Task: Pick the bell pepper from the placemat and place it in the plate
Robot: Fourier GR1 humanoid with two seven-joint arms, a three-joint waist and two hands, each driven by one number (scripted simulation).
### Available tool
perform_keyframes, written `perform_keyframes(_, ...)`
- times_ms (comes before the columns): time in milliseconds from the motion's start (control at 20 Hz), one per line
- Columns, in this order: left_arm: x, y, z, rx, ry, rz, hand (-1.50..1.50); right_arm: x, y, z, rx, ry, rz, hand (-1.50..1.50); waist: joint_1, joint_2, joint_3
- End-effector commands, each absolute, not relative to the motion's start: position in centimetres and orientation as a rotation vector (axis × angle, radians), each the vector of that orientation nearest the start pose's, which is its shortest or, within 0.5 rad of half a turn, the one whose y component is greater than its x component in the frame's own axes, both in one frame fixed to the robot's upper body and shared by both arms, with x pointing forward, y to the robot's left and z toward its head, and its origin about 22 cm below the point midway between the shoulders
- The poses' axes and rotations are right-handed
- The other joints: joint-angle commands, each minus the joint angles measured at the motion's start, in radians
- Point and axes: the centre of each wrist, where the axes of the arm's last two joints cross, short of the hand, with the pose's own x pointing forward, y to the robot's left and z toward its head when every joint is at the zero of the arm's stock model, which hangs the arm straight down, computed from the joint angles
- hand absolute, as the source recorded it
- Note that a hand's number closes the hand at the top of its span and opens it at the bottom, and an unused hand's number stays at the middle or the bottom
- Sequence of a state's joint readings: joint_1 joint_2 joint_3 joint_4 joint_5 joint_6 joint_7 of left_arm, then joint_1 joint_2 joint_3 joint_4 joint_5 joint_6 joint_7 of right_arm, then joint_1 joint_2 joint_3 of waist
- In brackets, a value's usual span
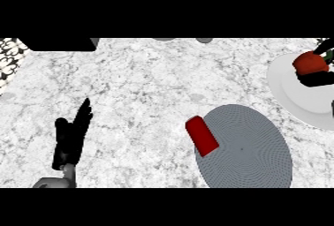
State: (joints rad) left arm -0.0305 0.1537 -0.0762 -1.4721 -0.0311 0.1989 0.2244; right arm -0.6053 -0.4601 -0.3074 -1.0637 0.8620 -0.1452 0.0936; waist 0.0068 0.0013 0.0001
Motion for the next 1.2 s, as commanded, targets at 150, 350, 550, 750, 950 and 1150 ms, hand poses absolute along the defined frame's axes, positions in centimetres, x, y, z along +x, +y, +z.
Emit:
perform_keyframes(150,26.0,24.1,-0.9,0.222,-1.3,-0.034,0.0,37.9,-42.3,10.5,-1.26,-1.314,0.486,1.5,0.014,0.008,0.001)
perform_keyframes(350,25.0,24.8,-0.7,0.237,-1.278,-0.04,0.0,37.9,-44.5,11.2,-1.247,-1.224,0.525,1.5,0.018,0.007,0.001)
perform_keyframes(550,26.2,24.4,0.6,0.201,-1.301,-0.055,0.0,37.2,-45.5,9.0,-1.133,-1.114,0.574,1.5,0.032,0.014,0.003)
perform_keyframes(750,25.4,23.4,-0.4,0.205,-1.313,-0.067,0.0,36.7,-46.2,7.9,-0.975,-1.05,0.605,1.5,0.044,0.018,0.004)
perform_keyframes(950,25.0,24.6,-1.8,0.222,-1.328,-0.067,0.0,35.4,-47.6,7.2,-0.911,-0.969,0.66,-1.5,0.046,0.02,0.004)
perform_keyframes(1150,26.2,25.6,0.7,0.219,-1.311,-0.073,0.0,35.6,-48.1,8.3,-0.845,-1.091,0.709,-1.5,0.044,0.018,0.005)
